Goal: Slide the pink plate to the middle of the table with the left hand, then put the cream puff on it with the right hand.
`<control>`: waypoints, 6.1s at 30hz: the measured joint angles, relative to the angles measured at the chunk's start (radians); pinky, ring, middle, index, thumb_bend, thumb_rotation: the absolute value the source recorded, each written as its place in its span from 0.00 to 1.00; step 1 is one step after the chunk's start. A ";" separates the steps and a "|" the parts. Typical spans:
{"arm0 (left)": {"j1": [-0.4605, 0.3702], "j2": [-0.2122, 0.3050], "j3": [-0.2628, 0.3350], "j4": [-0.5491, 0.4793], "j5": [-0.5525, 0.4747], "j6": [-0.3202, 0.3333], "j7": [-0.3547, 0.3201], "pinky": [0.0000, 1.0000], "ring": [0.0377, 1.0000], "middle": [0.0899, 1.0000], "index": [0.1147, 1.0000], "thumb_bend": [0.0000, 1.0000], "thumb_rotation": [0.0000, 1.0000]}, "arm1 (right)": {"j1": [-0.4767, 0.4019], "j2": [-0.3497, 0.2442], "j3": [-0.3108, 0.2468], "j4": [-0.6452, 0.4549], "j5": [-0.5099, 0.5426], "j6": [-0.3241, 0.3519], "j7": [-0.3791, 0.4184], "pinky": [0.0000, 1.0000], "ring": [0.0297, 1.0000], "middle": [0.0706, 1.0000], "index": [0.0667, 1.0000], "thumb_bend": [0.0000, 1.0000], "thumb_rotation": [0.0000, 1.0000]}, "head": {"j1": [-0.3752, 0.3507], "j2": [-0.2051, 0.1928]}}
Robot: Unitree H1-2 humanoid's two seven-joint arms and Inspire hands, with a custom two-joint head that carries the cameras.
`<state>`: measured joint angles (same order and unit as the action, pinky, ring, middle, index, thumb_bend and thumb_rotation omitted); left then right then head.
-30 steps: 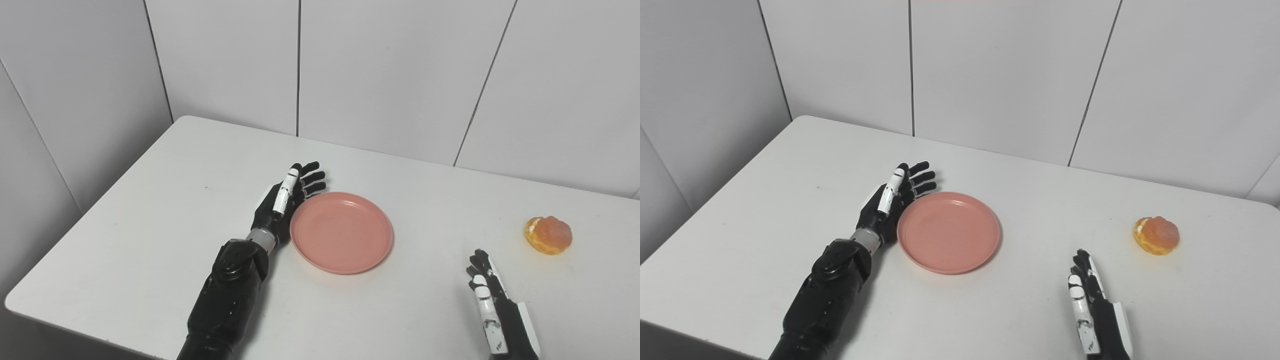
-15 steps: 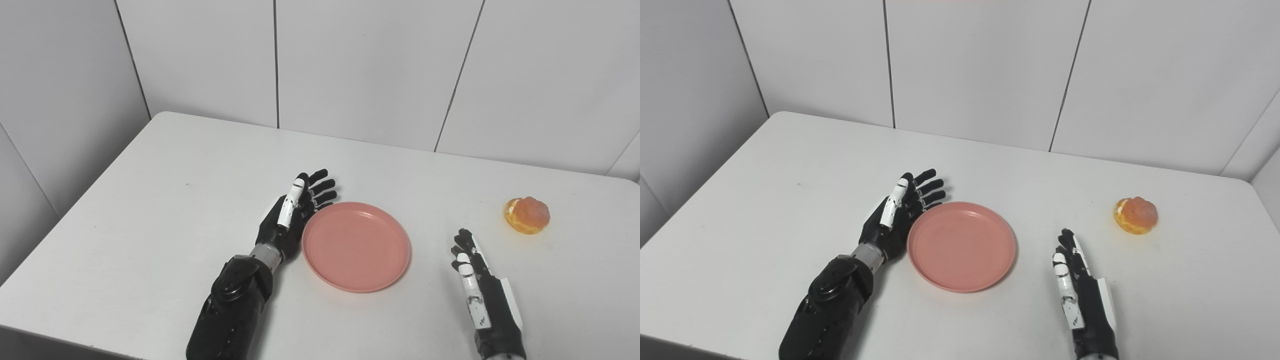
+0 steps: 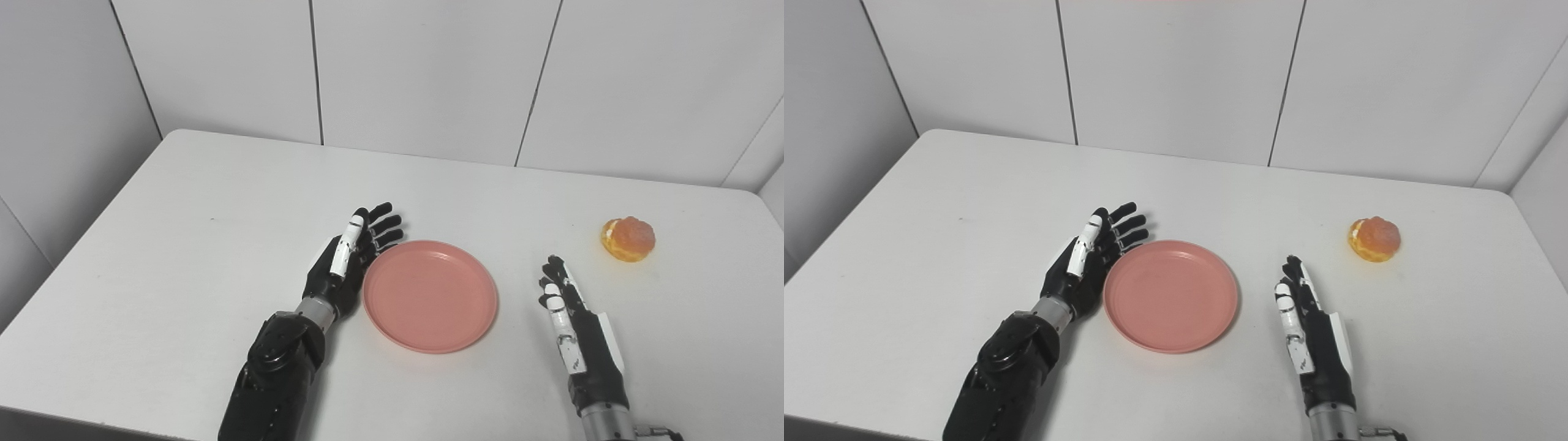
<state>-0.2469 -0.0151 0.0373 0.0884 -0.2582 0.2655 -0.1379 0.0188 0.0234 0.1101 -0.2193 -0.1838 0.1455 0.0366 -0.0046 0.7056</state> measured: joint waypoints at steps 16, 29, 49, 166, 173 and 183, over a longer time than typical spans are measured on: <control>0.003 0.006 0.012 0.034 0.017 -0.064 -0.002 0.85 0.85 0.85 0.83 0.41 1.00 | -0.058 -0.038 -0.005 -0.067 -0.088 -0.002 -0.020 0.86 0.91 0.91 0.91 0.37 1.00 | -0.107 -0.041; 0.012 0.019 0.022 0.042 0.013 -0.109 -0.016 0.86 0.85 0.85 0.84 0.41 1.00 | -0.165 -0.095 -0.042 -0.135 -0.186 0.035 -0.030 0.84 0.89 0.90 0.90 0.46 1.00 | -0.164 -0.069; 0.050 0.066 0.012 0.069 0.134 -0.283 0.004 0.90 0.89 0.89 0.87 0.49 1.00 | -0.336 -0.312 -0.065 -0.070 -0.361 0.061 0.048 0.82 0.89 0.91 0.85 0.51 0.71 | -0.203 -0.089; 0.172 0.164 0.032 -0.029 0.087 -0.347 -0.048 0.93 0.89 0.89 0.87 0.45 1.00 | -0.796 -0.438 0.176 0.899 -0.385 0.183 0.089 0.35 0.39 0.46 0.52 0.60 0.14 | -0.279 -0.034; 0.172 0.164 0.032 -0.034 0.087 -0.343 -0.047 0.93 0.89 0.89 0.87 0.45 1.00 | -0.801 -0.433 0.185 0.922 -0.378 0.172 0.083 0.35 0.40 0.44 0.45 0.51 0.13 | -0.276 -0.034; 0.174 0.164 0.031 -0.032 0.088 -0.341 -0.047 0.93 0.89 0.89 0.87 0.46 1.00 | -0.787 -0.438 0.189 0.823 -0.376 0.194 0.132 0.33 0.37 0.42 0.45 0.51 0.13 | -0.268 -0.034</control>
<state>-0.0733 0.1488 0.0678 0.0562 -0.1703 -0.0751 -0.1851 -0.7686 -0.4143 0.2991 0.6042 -0.5597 0.3399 0.1682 -0.2731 0.6719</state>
